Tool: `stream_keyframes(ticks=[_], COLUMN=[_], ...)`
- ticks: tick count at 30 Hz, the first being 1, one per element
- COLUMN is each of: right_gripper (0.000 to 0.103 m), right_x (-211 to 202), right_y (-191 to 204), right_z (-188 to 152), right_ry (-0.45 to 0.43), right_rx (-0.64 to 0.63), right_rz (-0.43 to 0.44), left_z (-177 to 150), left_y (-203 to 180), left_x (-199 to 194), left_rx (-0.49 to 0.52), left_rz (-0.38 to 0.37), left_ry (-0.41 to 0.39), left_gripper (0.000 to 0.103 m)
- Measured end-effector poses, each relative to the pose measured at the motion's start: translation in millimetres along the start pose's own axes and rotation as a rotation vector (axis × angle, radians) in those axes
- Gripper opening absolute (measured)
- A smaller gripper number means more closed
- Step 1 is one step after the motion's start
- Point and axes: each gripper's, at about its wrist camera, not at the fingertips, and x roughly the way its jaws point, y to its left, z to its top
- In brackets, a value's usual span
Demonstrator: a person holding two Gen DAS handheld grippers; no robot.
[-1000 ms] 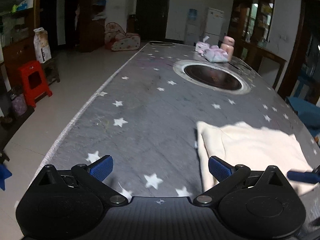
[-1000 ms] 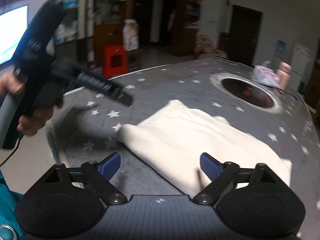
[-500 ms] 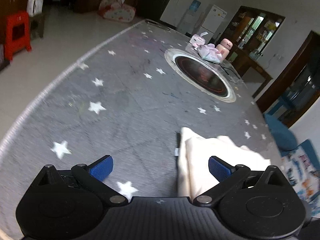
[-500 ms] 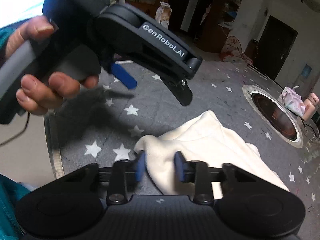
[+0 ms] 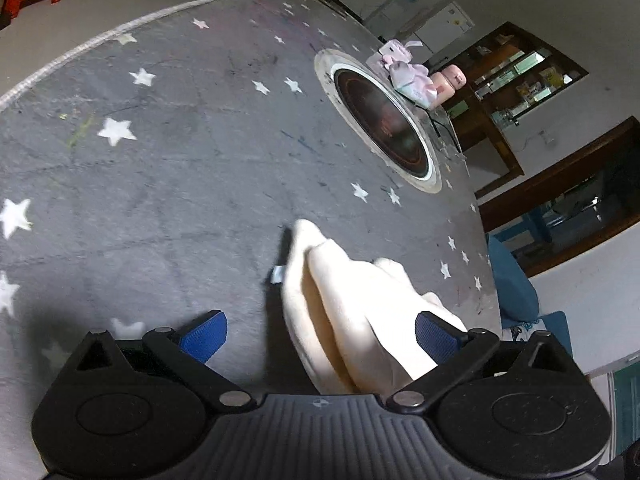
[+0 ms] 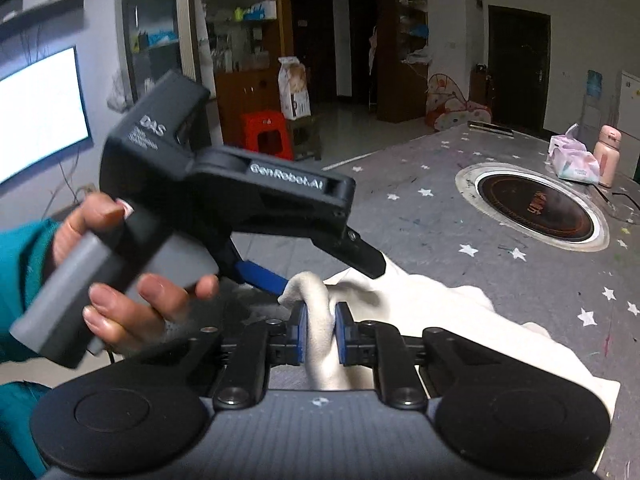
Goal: Fold clothes
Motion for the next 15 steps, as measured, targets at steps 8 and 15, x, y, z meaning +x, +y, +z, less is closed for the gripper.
stream_keyframes(ticks=[8,15], right_gripper=[0.013,0.024], right_x=[-1.6,-14.0], right_y=[-7.2,-28.9], right_z=[-8.6,-21.1], right_ry=[-0.008,-0.018], right_rx=[0.029,0.092], right_rz=[0.052,-0.015], left_z=[-5.1,-5.4], left_y=[5.9,3.4], left_x=[18.3,20.7], left_rx=[-0.115,-0.074], left_rz=[-0.047,-0.021], left_ry=[0.049,0.047], left_gripper=[0.026,0.019])
